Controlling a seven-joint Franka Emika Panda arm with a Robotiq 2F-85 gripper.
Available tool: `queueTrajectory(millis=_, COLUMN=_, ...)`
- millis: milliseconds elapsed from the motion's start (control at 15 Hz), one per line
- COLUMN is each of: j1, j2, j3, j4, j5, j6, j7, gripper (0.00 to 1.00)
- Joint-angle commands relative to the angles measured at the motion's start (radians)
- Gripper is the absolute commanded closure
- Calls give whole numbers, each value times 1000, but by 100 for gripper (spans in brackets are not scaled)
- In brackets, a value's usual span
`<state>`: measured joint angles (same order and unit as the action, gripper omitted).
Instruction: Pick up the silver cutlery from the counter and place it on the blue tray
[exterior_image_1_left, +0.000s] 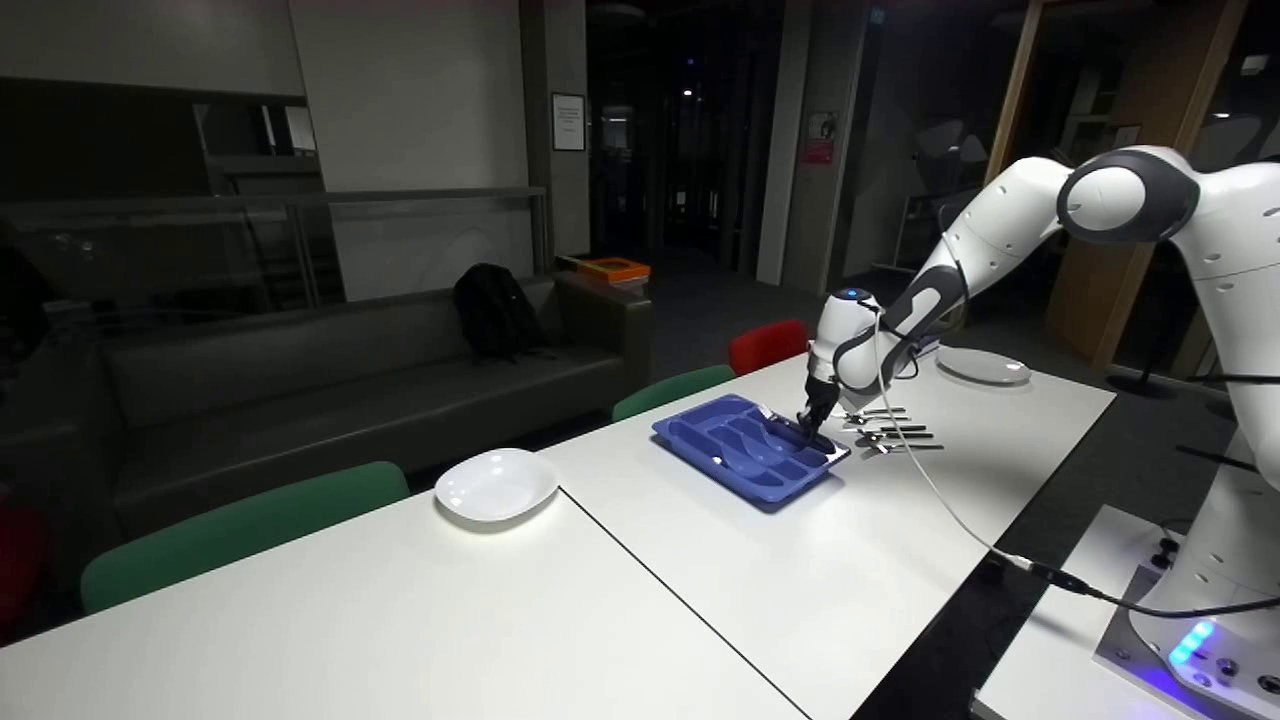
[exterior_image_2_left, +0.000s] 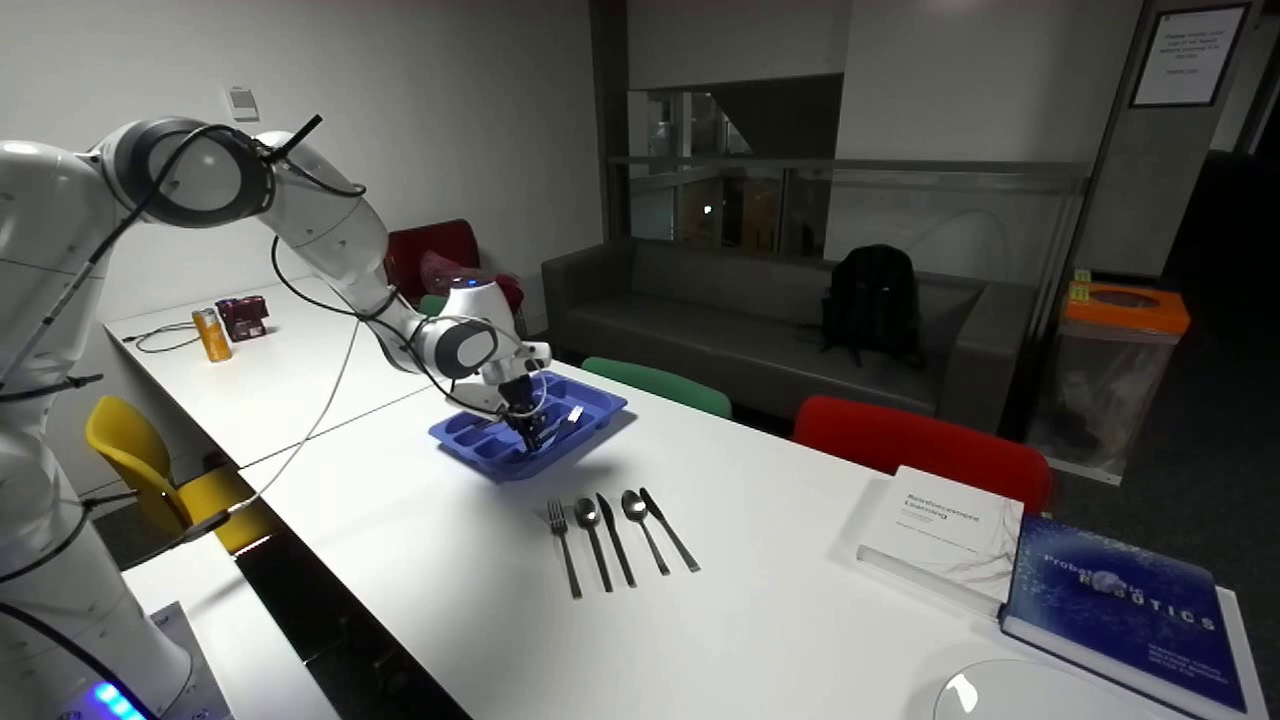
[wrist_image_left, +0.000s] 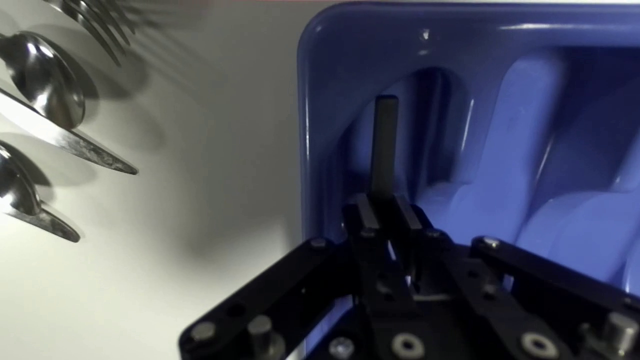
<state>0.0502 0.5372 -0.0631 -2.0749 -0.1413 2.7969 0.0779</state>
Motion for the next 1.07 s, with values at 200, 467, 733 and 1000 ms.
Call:
queueTrajectory(millis=200, j1=0, j2=16, j3=-4, j4=27, j5=8, j6=-15, j7=-16, gripper=62)
queueTrajectory(millis=467, j1=2, j2=13, j3=-6, j4=25, j5=5, j6=-14, j7=-15, gripper=32)
queueTrajectory(millis=733, j1=4, j2=-7, j3=-10, j4=22, j5=2, j6=-11, j7=-15, gripper=4)
queueTrajectory(millis=1000, j1=6, j2=-51, j3=-16, j4=24, j5=-4, j6=-5, j7=-12, gripper=0)
